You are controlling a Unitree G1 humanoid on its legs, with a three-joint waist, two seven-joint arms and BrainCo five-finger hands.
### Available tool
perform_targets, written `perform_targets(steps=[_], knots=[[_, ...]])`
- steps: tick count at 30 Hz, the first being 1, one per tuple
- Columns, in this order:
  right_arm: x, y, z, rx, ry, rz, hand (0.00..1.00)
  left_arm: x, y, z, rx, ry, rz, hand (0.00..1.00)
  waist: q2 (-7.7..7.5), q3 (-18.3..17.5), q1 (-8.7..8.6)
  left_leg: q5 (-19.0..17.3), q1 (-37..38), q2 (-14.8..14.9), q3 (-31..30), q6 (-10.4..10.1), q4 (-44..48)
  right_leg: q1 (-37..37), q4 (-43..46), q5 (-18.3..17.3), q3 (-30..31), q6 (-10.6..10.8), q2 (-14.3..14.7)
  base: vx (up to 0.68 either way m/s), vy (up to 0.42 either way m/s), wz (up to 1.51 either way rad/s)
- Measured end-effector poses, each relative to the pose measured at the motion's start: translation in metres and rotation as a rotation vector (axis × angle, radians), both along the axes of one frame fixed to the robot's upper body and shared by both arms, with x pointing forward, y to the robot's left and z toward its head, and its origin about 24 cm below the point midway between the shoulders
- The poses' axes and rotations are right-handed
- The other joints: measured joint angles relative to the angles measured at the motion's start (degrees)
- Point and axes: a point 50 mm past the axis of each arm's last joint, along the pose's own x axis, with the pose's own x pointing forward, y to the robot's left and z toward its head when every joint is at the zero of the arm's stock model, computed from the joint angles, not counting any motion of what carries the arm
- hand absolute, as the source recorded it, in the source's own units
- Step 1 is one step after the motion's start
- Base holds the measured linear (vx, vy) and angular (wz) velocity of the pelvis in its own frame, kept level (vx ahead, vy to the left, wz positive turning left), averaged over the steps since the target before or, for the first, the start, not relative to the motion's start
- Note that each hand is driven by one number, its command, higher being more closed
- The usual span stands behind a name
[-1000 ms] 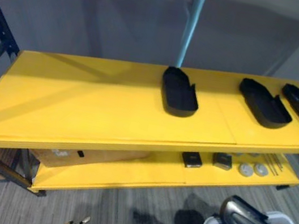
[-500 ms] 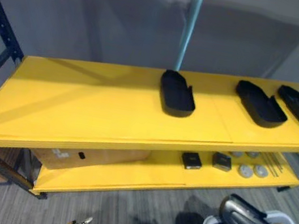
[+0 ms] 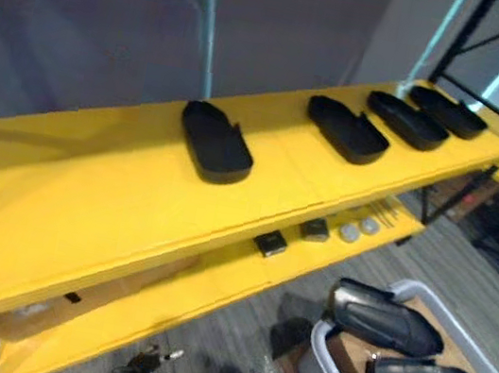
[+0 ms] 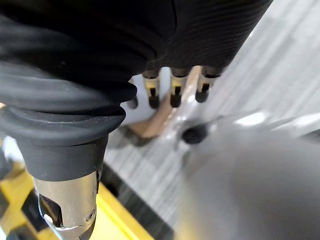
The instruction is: Walk over and take plastic housings, then place them on the shelf
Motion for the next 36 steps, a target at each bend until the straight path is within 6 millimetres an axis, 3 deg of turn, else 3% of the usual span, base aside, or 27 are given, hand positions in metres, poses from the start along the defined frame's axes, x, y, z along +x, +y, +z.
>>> perform_targets(steps=[7, 10, 14, 15, 16, 18, 20, 21, 23, 25, 26, 27, 29, 31, 33, 36], knots=[[-0.007, -0.004, 0.0, -0.008, 0.015, 0.002, 0.0, -0.01, -0.002, -0.004, 0.005, 0.052, -0.031, 0.0, 0.57, 0.4, -0.13, -1.3, -0.7, -0.6, -0.6, 0.0, 1.1, -1.2, 0.5, 0.7, 1.4, 0.8, 0.2, 0.03, 0.037, -0.15], [-0.003, -0.008, 0.002, -0.023, -0.039, -0.035, 0.0, -0.015, -0.004, -0.006, 0.001, 0.062, -0.026, 0.0, 1.84, 1.5, -1.35, -1.5, -1.7, -1.1, -0.4, 0.2, 6.2, -3.6, 5.0, 0.9, 4.5, 0.6, 0.1, 0.01, 0.069, -0.44], [-0.015, -0.013, 0.004, -0.08, -0.079, -0.068, 0.0, -0.01, -0.002, -0.003, 0.005, 0.024, -0.005, 0.0, 2.83, 2.5, -2.3, -3.6, 0.1, -1.6, -1.4, 2.4, 1.2, -5.2, 7.9, 1.1, 4.4, 0.8, 0.6, -0.11, 0.071, -0.7], [-0.015, -0.011, 0.005, -0.092, -0.088, -0.06, 0.0, -0.009, 0.004, -0.002, 0.01, 0.009, 0.063, 0.0, 3.24, 3.0, -2.14, -3.2, 0.3, -1.5, 1.1, 3.1, 1.1, -5.7, 8.3, 1.2, 1.0, -0.1, 0.1, -0.13, 0.013, -0.71], [-0.019, -0.01, 0.004, -0.113, -0.072, -0.017, 0.0, -0.008, 0.01, 0.0, 0.009, -0.008, 0.136, 0.0, 2.26, 3.2, -2.11, -2.9, 0.2, -1.1, 3.1, 3.5, 0.9, -7.3, 13.3, -0.9, -4.2, -2.8, -0.3, -0.1, 0.013, -0.66], [-0.023, -0.011, 0.004, -0.141, -0.053, -0.002, 0.0, -0.012, 0.019, 0.0, 0.023, -0.006, 0.204, 0.0, 2.88, 3.1, -1.42, -2.7, -0.3, 0.5, 4.8, 3.6, 1.1, -8.4, 20.0, -3.5, -9.4, -4.4, -1.6, 0.05, 0.033, -0.51], [-0.024, -0.013, 0.004, -0.163, -0.049, -0.012, 0.0, -0.024, 0.03, -0.001, 0.045, 0.025, 0.247, 0.0, 3.24, 3.0, -1.07, -2.3, -1.7, 3.0, 5.4, 3.0, 2.0, -8.1, 23.8, -5.4, -11.2, -4.6, -2.6, 0.15, 0.046, -0.42], [-0.02, -0.014, 0.005, -0.176, -0.054, -0.026, 0.0, -0.036, 0.042, -0.001, 0.076, 0.051, 0.272, 0.0, 3.06, 3.1, 0.08, -1.7, -2.2, 4.6, 6.4, 2.1, 2.1, -8.1, 26.4, -6.0, -12.1, -5.0, -4.1, 0.16, 0.021, -0.43], [-0.015, -0.014, 0.005, -0.173, -0.065, -0.032, 0.0, -0.051, 0.055, -0.001, 0.108, 0.09, 0.316, 0.0, 2.27, 2.9, 0.61, -1.0, -3.4, 5.3, 6.6, 1.1, 2.3, -8.0, 27.4, -6.3, -12.9, -4.6, -6.2, 0.16, -0.029, -0.37], [-0.003, -0.011, 0.006, -0.167, -0.092, -0.024, 0.0, -0.064, 0.066, -0.001, 0.134, 0.13, 0.375, 0.0, 1.07, 3.1, 0.75, -0.5, -4.8, 5.7, 6.6, 0.3, 3.1, -7.0, 25.8, -5.9, -13.0, -3.9, -8.4, 0.12, -0.126, -0.17], [0.001, -0.008, 0.005, -0.159, -0.097, -0.017, 0.0, -0.074, 0.073, -0.001, 0.151, 0.154, 0.415, 0.0, 0.22, 3.1, 1.03, -0.1, -4.8, 5.7, 6.5, -0.4, 3.0, -5.6, 23.4, -2.5, -13.1, -3.9, -9.4, 0.08, -0.268, -0.1], [0.005, -0.005, 0.005, -0.154, -0.103, 0.0, 0.0, -0.081, 0.077, -0.001, 0.155, 0.166, 0.462, 0.0, -0.33, 3.0, 1.35, 0.3, -4.7, 5.9, 6.3, -1.4, 3.0, -4.1, 21.1, -2.5, -13.4, -1.6, -9.6, 0.08, -0.318, -0.08], [0.013, -0.008, 0.007, -0.168, -0.119, 0.022, 0.0, -0.083, 0.073, -0.002, 0.138, 0.171, 0.493, 0.0, -0.23, 3.0, 1.86, 1.3, -4.7, 7.1, 6.0, -3.1, 2.8, -1.8, 17.5, -3.4, -16.9, -0.3, -8.7, 0.07, -0.351, -0.1], [0.033, -0.011, 0.012, -0.191, -0.161, 0.106, 0.0, -0.079, 0.053, -0.007, 0.088, 0.159, 0.495, 0.0, 0.97, 3.5, 2.05, 2.4, -4.9, 8.5, 6.0, -5.0, 1.8, 1.5, 10.0, -3.7, -20.8, 0.5, -6.5, 0.04, -0.389, -0.17], [0.046, -0.011, 0.016, -0.205, -0.189, 0.152, 0.0, -0.071, 0.032, -0.01, 0.022, 0.134, 0.502, 0.0, 1.65, 3.7, 1.92, 3.6, -5.9, 8.8, 6.0, -6.0, 0.7, 1.8, 6.1, -3.7, -20.9, 0.6, -5.3, -0.01, -0.284, -0.16], [0.06, -0.011, 0.021, -0.241, -0.24, 0.173, 0.0, -0.06, 0.023, -0.008, -0.019, 0.077, 0.496, 0.0, 2.08, 4.0, 1.98, 5.2, -8.8, 9.0, 3.7, -6.8, 0.0, 0.2, 1.6, -3.0, -20.0, 0.4, -3.6, -0.07, -0.225, -0.22]])
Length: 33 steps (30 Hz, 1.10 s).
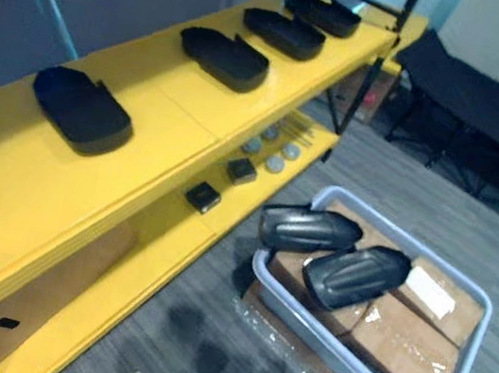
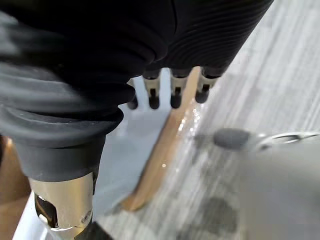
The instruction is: Walk over and take plastic housings, then place them on the shelf
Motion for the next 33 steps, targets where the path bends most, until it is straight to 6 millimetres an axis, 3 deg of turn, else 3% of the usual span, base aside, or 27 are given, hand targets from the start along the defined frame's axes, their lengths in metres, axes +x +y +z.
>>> perform_targets(steps=[3, 5, 7, 9, 11, 13, 21, 26, 31, 33], knots=[[0.008, -0.013, 0.009, -0.067, -0.088, 0.029, 0.0, 0.006, -0.005, 0.001, 0.0, -0.045, -0.039, 0.0, 1.35, 0.8, -0.02, 0.5, -1.9, -0.1, -3.1, 0.0, 0.0, -2.4, -1.0, 1.3, 2.2, -0.6, 0.7, -0.09, -0.105, -0.33], [0.013, -0.012, 0.015, -0.091, -0.162, 0.088, 0.0, 0.012, -0.005, 0.003, 0.001, -0.067, -0.06, 0.0, 1.27, 1.2, -0.09, 0.5, -1.9, -0.5, -3.5, 0.0, -0.9, -3.5, -1.1, 2.0, 3.4, -0.7, 0.8, -0.08, -0.017, -0.32], [0.018, -0.001, 0.022, -0.089, -0.234, 0.221, 0.0, 0.021, -0.002, 0.005, 0.028, -0.096, -0.103, 0.0, 0.94, 1.4, -0.27, 0.5, -1.4, -1.0, -3.8, 0.0, -1.8, -4.0, -1.2, 2.6, 4.2, -0.5, 0.6, -0.07, 0.016, -0.2], [0.027, 0.027, 0.028, -0.055, -0.284, 0.478, 0.0, 0.039, 0.005, 0.012, 0.071, -0.146, -0.17, 0.0, -1.11, 2.3, -0.46, 0.5, -0.9, -1.9, -4.0, 0.0, -2.8, -4.3, -1.6, 3.2, 4.6, -0.1, 0.0, -0.08, 0.026, -0.09], [0.023, 0.044, 0.024, 0.002, -0.24, 0.579, 0.0, 0.049, 0.004, 0.015, 0.079, -0.167, -0.212, 0.0, -2.35, 1.9, -0.43, 0.4, -0.6, -2.5, -4.1, 0.2, -3.0, -4.2, -1.7, 3.6, 4.8, -0.1, -0.2, -0.03, 0.025, -0.02], [0.018, 0.052, 0.02, 0.044, -0.193, 0.605, 0.0, 0.051, 0.002, 0.015, 0.079, -0.172, -0.239, 0.0, -2.75, 1.6, -0.43, 0.0, 0.7, -3.1, -3.8, 0.7, -3.1, -3.4, -1.7, 4.0, 5.4, 0.3, -0.7, 0.03, 0.043, -0.12], [0.015, 0.045, 0.019, 0.051, -0.172, 0.603, 0.0, 0.047, 0.0, 0.012, 0.095, -0.107, -0.359, 0.0, -2.7, 1.4, -1.65, -1.2, 3.2, -4.1, -3.8, 1.5, -2.9, -1.4, -1.7, 4.4, 5.9, 0.7, -1.4, 0.02, 0.038, -0.06], [0.015, 0.054, 0.024, 0.072, -0.225, 0.73, 0.0, 0.053, -0.001, 0.013, 0.108, -0.105, -0.448, 0.0, -3.31, 1.1, -1.7, -2.7, 3.0, -4.2, -2.5, 1.8, -0.8, -1.7, -1.7, 4.7, 7.7, 1.2, -1.5, -0.03, 0.019, -0.2], [0.014, 0.113, 0.062, 0.197, -0.422, 1.225, 0.0, 0.062, -0.001, 0.015, 0.137, -0.114, -0.566, 0.0, -4.65, 1.4, -1.7, -4.1, 1.8, -4.0, -2.1, 1.7, 1.0, -4.3, -1.7, 5.5, 10.9, 1.2, -0.6, -0.02, -0.027, -0.32], [0.01, 0.15, 0.092, 0.324, -0.552, 1.448, 0.0, 0.065, -0.002, 0.016, 0.147, -0.113, -0.607, 0.0, -5.29, 1.4, -1.63, -4.2, 2.0, -3.9, -2.3, 1.7, 0.9, -5.1, -1.7, 5.9, 12.4, 0.9, 0.0, 0.01, -0.049, -0.38]])
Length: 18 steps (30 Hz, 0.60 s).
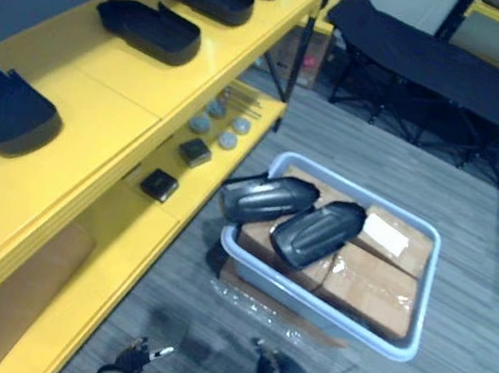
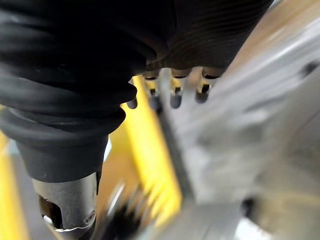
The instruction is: Walk over and take plastic housings, then place them on the shelf
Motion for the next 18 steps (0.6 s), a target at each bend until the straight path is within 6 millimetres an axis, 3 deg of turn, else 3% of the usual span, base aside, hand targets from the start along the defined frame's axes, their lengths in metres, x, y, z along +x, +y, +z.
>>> perform_targets(steps=[2, 4, 8, 10, 13, 16, 18], knots=[[0.0, 0.018, 0.019, 0.091, -0.025, 0.122, 0.0, 0.002, -0.004, 0.0, 0.001, -0.011, -0.029, 0.0, -0.16, 0.0, 0.14, 0.0, 0.1, -0.1, -0.3, 0.0, 0.0, -0.3, 0.0, 0.3, 0.8, 0.0, 0.2, 0.01, -0.028, -0.25], [0.012, 0.039, 0.056, 0.22, -0.097, 0.262, 0.0, 0.006, -0.011, 0.001, 0.002, -0.019, -0.073, 0.0, -0.19, 0.0, 0.59, -0.2, 0.5, -0.3, -1.8, 0.3, 0.0, -0.1, 0.0, 0.5, 1.0, 0.0, 0.3, 0.0, -0.018, -0.12], [0.041, 0.052, 0.109, 0.43, -0.163, 0.231, 0.0, 0.011, -0.014, 0.002, 0.014, -0.02, -0.102, 0.0, -0.5, -0.2, 2.11, -0.2, 0.9, -0.8, -3.0, 0.4, 0.2, 0.3, 0.0, 1.2, 0.9, -0.2, 0.0, -0.03, -0.009, -0.01], [0.067, 0.052, 0.139, 0.537, -0.249, 0.009, 0.0, 0.011, -0.015, 0.001, 0.014, -0.017, -0.106, 0.0, -0.74, -0.3, 3.05, -0.3, 1.0, -1.1, -3.7, 0.6, 0.5, 0.6, 0.0, 1.7, 0.9, -0.3, -0.1, -0.05, -0.017, 0.01], [0.101, 0.034, 0.16, 0.638, -0.308, -0.394, 0.0, 0.009, -0.012, 0.001, 0.016, -0.014, -0.078, 0.0, -0.69, -0.3, 3.33, -0.6, 1.0, -1.2, -3.7, 0.9, 1.7, 0.9, 0.0, 1.9, 0.8, -0.5, -0.3, -0.06, -0.023, -0.02], [0.118, 0.009, 0.164, 0.621, -0.377, -0.68, 0.0, 0.007, -0.009, 0.0, 0.01, -0.013, -0.045, 0.0, -0.09, 0.1, 2.98, -0.9, 0.9, -0.9, -3.4, 0.8, 2.1, 0.7, 0.0, 1.1, 0.7, -1.5, -0.3, -0.05, -0.041, -0.09], [0.126, -0.018, 0.158, 0.589, -0.401, -0.91, 0.0, 0.004, -0.008, 0.0, 0.003, -0.013, -0.015, 0.0, 0.52, 0.3, 2.49, -0.9, 0.2, -0.7, -3.4, 0.7, 2.1, 0.0, 0.0, 0.9, 0.3, -1.7, -0.2, -0.04, -0.03, -0.03]])
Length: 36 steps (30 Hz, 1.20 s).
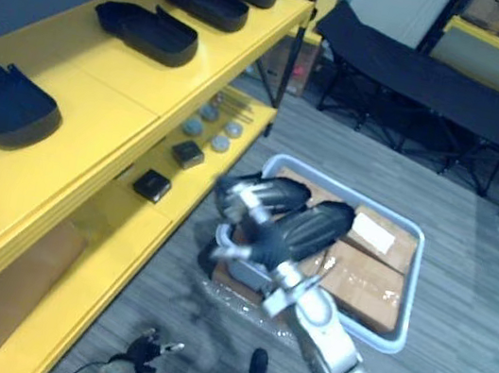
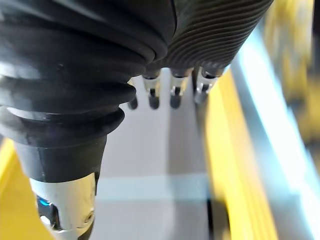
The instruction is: Walk over and take plastic housings, then place them on the shelf
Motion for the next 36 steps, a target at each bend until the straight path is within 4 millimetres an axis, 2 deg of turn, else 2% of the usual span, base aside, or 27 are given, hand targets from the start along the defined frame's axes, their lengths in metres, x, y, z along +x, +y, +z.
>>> perform_targets(steps=[1, 3, 5, 7, 9, 12, 15, 18, 24, 28, 36], knots=[[0.003, -0.007, -0.001, 0.003, 0.012, -0.048, 0.0, 0.0, 0.0, 0.0, -0.001, 0.0, 0.002, 0.0, 0.19, 0.0, -0.2, 0.0, -0.5, 0.1, 0.0, 0.0, 0.1, -0.4, 0.0, -0.1, -0.6, 0.0, 0.0, -0.01, -0.037, -0.04], [0.016, -0.034, -0.011, -0.012, 0.067, -0.239, 0.0, 0.001, 0.0, 0.001, -0.007, -0.017, 0.011, 0.0, 0.92, 0.2, -0.37, -0.2, -3.0, 0.7, -0.1, -0.3, 1.4, -2.2, 0.0, 0.2, -2.6, -0.4, 0.0, 0.03, -0.042, 0.0], [0.026, -0.054, -0.017, -0.044, 0.095, -0.37, 0.0, 0.004, -0.002, 0.003, -0.019, -0.044, 0.02, 0.0, 2.21, 1.0, -0.29, -0.2, -4.7, 0.6, -0.9, -0.4, 2.1, -3.5, 0.0, 1.0, -2.6, -0.6, 0.1, 0.04, -0.037, 0.02], [0.038, -0.075, -0.009, -0.112, 0.058, -0.504, 0.0, 0.008, -0.005, 0.005, -0.038, -0.077, 0.038, 0.0, 3.65, 2.6, -0.26, -0.2, -6.6, 0.7, -1.5, -0.4, 2.2, -5.3, 0.6, 2.2, -2.6, -0.1, 0.2, 0.05, -0.046, -0.03], [0.046, -0.083, 0.0, -0.157, 0.029, -0.562, 0.0, 0.012, -0.006, 0.007, -0.042, -0.103, 0.037, 0.0, 3.83, 4.0, -0.26, -0.2, -6.6, 0.8, -2.0, -0.4, 2.2, -5.3, 0.6, 2.3, -2.6, -0.1, 0.4, 0.03, -0.036, 0.02], [0.058, -0.097, 0.015, -0.241, -0.015, -0.669, 0.0, 0.019, -0.007, 0.012, -0.044, -0.151, 0.033, 0.0, 2.42, 5.8, -0.17, -0.2, -7.4, 0.4, -4.4, -0.3, 2.2, -5.3, 0.6, 2.4, -3.4, 0.0, 0.3, 0.01, -0.03, 0.15], [0.063, -0.106, 0.016, -0.321, -0.018, -0.729, 0.0, 0.027, -0.004, 0.016, -0.034, -0.178, 0.026, 0.0, 1.12, 6.7, 0.87, -0.2, -8.4, 0.1, -5.3, -0.2, 2.9, -5.5, 0.5, 2.5, -4.0, 0.2, -0.1, 0.0, -0.009, 0.17], [0.066, -0.111, 0.027, -0.391, -0.079, -0.759, 0.0, 0.033, 0.0, 0.02, -0.026, -0.206, 0.025, 0.0, 0.12, 7.5, 1.33, -0.3, -10.5, -0.5, -6.2, -0.1, 3.8, -6.8, 0.6, 2.8, -4.4, 0.6, -0.8, -0.01, 0.016, 0.15], [0.072, -0.131, 0.061, -0.618, -0.231, -0.775, 0.0, 0.039, 0.008, 0.026, -0.031, -0.246, 0.072, 0.0, -0.64, 10.1, 1.54, -0.3, -11.7, -0.5, -7.1, -0.1, 4.3, -7.3, 0.6, 3.1, -5.3, 0.6, -0.9, 0.0, 0.0, 0.05], [0.071, -0.14, 0.065, -0.684, -0.235, -0.778, 0.0, 0.042, 0.015, 0.03, -0.022, -0.265, 0.079, 0.0, -1.6, 11.0, 1.38, -0.3, -12.2, -0.3, -7.6, -0.1, 4.5, -7.3, 0.6, 3.1, -5.6, 0.6, -0.8, 0.0, -0.002, 0.07], [0.063, -0.163, 0.053, -0.633, -0.137, -0.823, 0.0, 0.042, 0.024, 0.032, -0.005, -0.279, 0.107, 0.0, -2.56, 11.8, 1.0, -1.4, -13.1, -0.3, -7.6, 0.3, 6.2, -7.5, 0.6, 3.1, -5.5, 0.6, -0.8, 0.0, 0.0, 0.0]])
